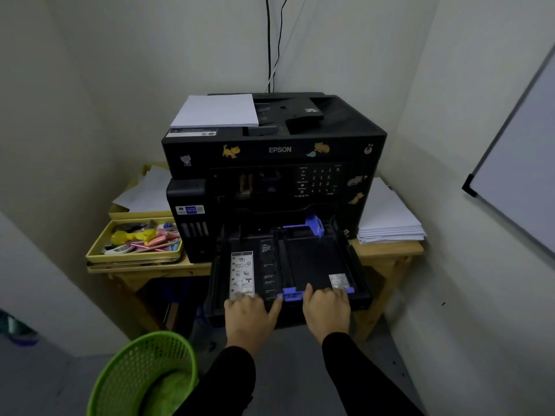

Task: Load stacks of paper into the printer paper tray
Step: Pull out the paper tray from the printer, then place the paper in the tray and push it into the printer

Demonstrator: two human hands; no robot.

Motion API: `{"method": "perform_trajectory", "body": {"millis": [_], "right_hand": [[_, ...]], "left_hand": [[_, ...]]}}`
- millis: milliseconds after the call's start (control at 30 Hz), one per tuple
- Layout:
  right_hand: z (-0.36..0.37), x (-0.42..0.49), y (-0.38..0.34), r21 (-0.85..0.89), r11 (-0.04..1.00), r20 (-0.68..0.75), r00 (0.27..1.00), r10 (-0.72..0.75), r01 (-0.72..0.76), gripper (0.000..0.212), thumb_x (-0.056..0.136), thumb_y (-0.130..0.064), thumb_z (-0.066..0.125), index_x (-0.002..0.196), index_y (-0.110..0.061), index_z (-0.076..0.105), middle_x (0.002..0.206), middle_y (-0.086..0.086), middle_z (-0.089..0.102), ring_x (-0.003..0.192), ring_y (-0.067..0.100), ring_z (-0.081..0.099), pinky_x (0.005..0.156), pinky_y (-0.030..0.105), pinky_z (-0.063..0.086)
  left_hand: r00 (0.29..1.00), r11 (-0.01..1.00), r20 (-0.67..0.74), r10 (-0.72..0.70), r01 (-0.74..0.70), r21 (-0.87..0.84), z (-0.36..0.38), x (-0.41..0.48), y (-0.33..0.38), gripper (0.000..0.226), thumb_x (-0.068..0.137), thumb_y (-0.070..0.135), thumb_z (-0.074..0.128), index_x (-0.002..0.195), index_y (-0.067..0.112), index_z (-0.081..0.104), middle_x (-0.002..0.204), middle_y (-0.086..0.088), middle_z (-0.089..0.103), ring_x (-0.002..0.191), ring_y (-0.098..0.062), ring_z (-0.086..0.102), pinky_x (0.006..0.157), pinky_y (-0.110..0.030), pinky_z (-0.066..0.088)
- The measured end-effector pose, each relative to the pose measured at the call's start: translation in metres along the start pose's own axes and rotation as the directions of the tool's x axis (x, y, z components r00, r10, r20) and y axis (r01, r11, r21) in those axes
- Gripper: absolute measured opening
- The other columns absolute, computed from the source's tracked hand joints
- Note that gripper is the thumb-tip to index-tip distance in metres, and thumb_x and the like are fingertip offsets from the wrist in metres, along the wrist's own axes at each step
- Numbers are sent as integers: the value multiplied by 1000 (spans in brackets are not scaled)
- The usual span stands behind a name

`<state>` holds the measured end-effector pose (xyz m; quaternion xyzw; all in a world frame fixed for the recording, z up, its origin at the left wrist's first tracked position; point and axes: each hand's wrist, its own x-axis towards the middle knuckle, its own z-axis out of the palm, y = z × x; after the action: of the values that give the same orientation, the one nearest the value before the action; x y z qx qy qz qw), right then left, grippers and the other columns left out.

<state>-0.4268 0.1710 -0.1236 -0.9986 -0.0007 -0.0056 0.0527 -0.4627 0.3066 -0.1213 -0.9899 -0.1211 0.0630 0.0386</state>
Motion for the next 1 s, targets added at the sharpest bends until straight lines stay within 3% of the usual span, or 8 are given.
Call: {"method": "perform_trajectory", "body": {"millis": [133,367,500,633,700,800,900,1000], "right_hand": [[0,0,-1,20,1000,-70,998,7,-6,57,98,-35,28,75,-7,73,80,11,74,86,27,66,98,39,41],[-15,26,-9,128,986,-121,985,126,-110,54,96,-35,33,74,-7,74,77,11,74,78,30,67,86,39,41],[-38,63,-18,215,976,-186,980,72,-31,53,97,-36,29,79,-9,71,83,9,73,84,29,66,88,39,38],[-79,108,-43,323,941,-336,942,14,101,50,98,-34,33,84,-4,70,87,12,73,84,31,66,88,40,41],[-100,133,-58,426,879,-407,913,-26,214,46,97,-31,36,86,-1,69,88,15,71,83,31,65,85,41,47],[-137,162,-84,602,672,-538,841,-57,431,38,95,-20,46,68,2,61,73,17,63,71,34,61,77,50,50],[-178,191,-113,598,598,-644,764,-37,533,38,94,-16,48,57,-12,43,65,9,52,67,32,56,83,48,45],[-212,233,-144,684,602,-521,853,9,412,45,96,-18,42,51,-16,31,67,6,49,67,23,46,80,36,36]], "left_hand": [[998,996,1,-66,66,-65,-10,-2,1,71,90,67,23,101,11,66,99,-7,68,93,-23,62,86,-36,39],[973,955,-24,-227,218,-203,-25,31,11,77,86,72,23,111,7,57,100,-8,69,89,-27,66,87,-42,43],[952,959,-175,-253,223,-175,-49,62,19,76,90,66,23,134,6,42,122,-16,60,107,-33,59,92,-45,41],[898,949,-350,-268,183,-258,-88,97,16,67,91,59,34,129,6,47,126,-15,56,119,-34,51,89,-45,45],[845,948,-468,-259,129,-291,-109,117,6,61,88,54,45,120,4,56,123,-18,59,119,-37,53,86,-47,48],[742,955,-627,-237,60,-291,-147,145,-17,57,83,51,44,107,3,63,114,-19,64,108,-39,59,80,-45,51],[662,942,-705,-255,6,-335,-192,175,-47,58,85,49,36,112,3,59,121,-17,60,113,-36,53,87,-44,47],[706,915,-658,-262,-36,-403,-227,215,-81,56,92,44,40,128,2,48,136,-15,49,126,-34,40,102,-44,37]]}}
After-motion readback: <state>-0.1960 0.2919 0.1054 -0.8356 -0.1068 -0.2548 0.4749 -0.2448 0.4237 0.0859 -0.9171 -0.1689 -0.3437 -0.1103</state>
